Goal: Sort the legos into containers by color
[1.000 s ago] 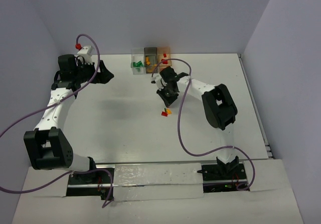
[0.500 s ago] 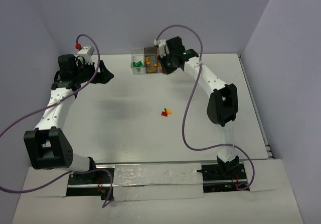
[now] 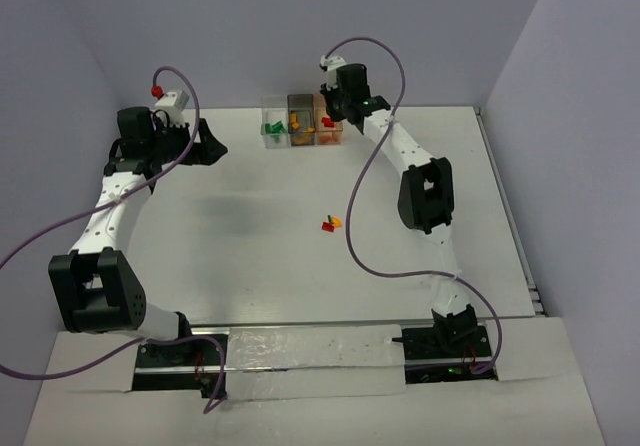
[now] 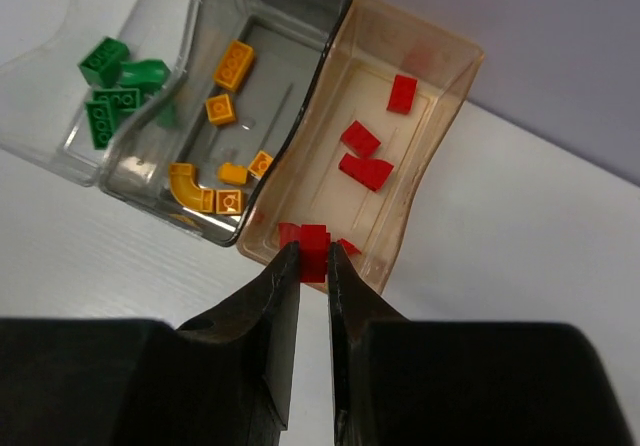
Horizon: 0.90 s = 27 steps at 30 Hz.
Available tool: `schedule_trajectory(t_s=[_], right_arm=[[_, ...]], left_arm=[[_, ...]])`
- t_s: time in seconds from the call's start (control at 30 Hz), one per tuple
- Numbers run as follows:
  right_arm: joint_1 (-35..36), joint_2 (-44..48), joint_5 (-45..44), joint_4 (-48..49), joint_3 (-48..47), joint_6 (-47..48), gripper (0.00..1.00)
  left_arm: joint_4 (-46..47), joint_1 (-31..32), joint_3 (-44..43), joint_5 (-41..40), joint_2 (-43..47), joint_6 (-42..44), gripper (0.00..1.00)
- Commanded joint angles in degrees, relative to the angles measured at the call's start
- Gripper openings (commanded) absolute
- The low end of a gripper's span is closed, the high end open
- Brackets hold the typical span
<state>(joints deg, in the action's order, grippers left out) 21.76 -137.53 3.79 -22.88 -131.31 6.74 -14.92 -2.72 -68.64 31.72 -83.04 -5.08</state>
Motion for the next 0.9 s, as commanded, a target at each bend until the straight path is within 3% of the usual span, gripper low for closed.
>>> schedule_trajectory(t_s=[0.0, 0.13, 0.2, 0.33, 0.47, 0.57, 0.63, 0.87], right_arm=[[0.3, -2.0, -2.1, 7.4, -2.0, -1.6, 0.04], [0.0, -4.2, -3.3, 8.3, -3.5, -1.4, 0.24], [0.0, -4.5, -3.5, 8.4, -3.6, -1.3, 0.52], [0.0, -2.8, -2.3, 7.8, -3.1, -1.4, 0.68], [0.0, 1.9, 0.6, 4.9, -1.7, -1.2, 0.67], [0.5, 7.8, 5.8, -2.7, 0.4, 0.9, 0.55], [0.9, 11.1, 8.4, -6.9, 4.3, 2.7, 0.52], [4.3, 27.9, 15.9, -18.5, 28.9, 6.1, 0.42]], left_arm=[[0.3, 0.1, -3.2, -0.3, -0.4, 0.5, 0.99], [0.0, 0.1, -3.5, -0.4, -0.6, 0.5, 0.99], [-0.3, 0.1, -3.8, -0.5, -0.6, 0.7, 0.99], [-0.6, 0.1, -4.2, -0.5, -0.6, 0.6, 0.99], [-0.7, 0.1, -4.5, -0.2, -0.4, 0.2, 0.99], [-1.0, 0.1, -4.5, -0.1, 0.4, 0.3, 0.99], [-1.1, 0.1, -4.0, -0.2, 1.1, 0.5, 0.99], [-1.1, 0.1, -1.8, 0.2, 3.0, 1.1, 0.99]])
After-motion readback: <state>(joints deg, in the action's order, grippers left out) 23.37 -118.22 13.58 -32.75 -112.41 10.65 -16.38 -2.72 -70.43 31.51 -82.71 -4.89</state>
